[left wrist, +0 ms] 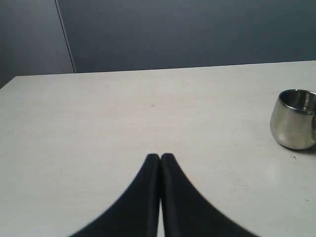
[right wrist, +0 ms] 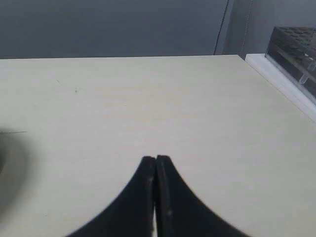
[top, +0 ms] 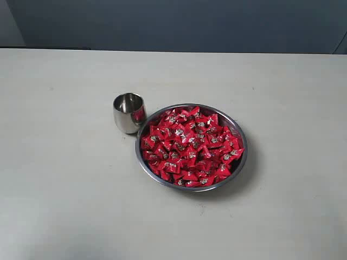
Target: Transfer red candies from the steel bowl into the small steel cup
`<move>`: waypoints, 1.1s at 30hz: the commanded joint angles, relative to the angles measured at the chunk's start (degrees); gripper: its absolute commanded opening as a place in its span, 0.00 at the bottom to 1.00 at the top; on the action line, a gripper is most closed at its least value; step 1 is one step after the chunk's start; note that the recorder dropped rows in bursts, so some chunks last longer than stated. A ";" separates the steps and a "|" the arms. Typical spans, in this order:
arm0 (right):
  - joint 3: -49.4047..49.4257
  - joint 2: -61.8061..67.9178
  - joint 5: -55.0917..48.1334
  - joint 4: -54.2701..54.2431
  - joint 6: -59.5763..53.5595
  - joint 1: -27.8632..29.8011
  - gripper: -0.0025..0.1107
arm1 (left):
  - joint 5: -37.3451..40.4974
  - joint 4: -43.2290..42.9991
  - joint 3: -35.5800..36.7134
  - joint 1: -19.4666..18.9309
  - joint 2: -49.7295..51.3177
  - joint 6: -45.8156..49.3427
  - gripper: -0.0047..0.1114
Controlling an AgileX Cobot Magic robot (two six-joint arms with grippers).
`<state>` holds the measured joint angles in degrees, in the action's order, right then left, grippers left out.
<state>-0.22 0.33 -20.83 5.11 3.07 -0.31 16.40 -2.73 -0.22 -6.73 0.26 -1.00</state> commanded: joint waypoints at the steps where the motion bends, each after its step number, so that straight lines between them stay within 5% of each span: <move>1: 0.22 -0.33 0.15 0.23 0.08 0.31 0.02 | -0.11 0.16 0.22 -0.03 -0.26 -0.09 0.04; 22: 0.22 -0.33 0.48 0.66 0.08 0.31 0.02 | -0.11 0.16 0.22 -0.03 -0.26 -0.09 0.04; 33: 0.22 -0.33 21.62 -7.06 0.29 0.29 0.02 | -0.11 0.16 0.22 -0.03 -0.26 -0.09 0.04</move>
<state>-0.09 0.33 -3.60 0.00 3.07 -0.31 16.40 -2.73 -0.22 -6.73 0.26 -1.00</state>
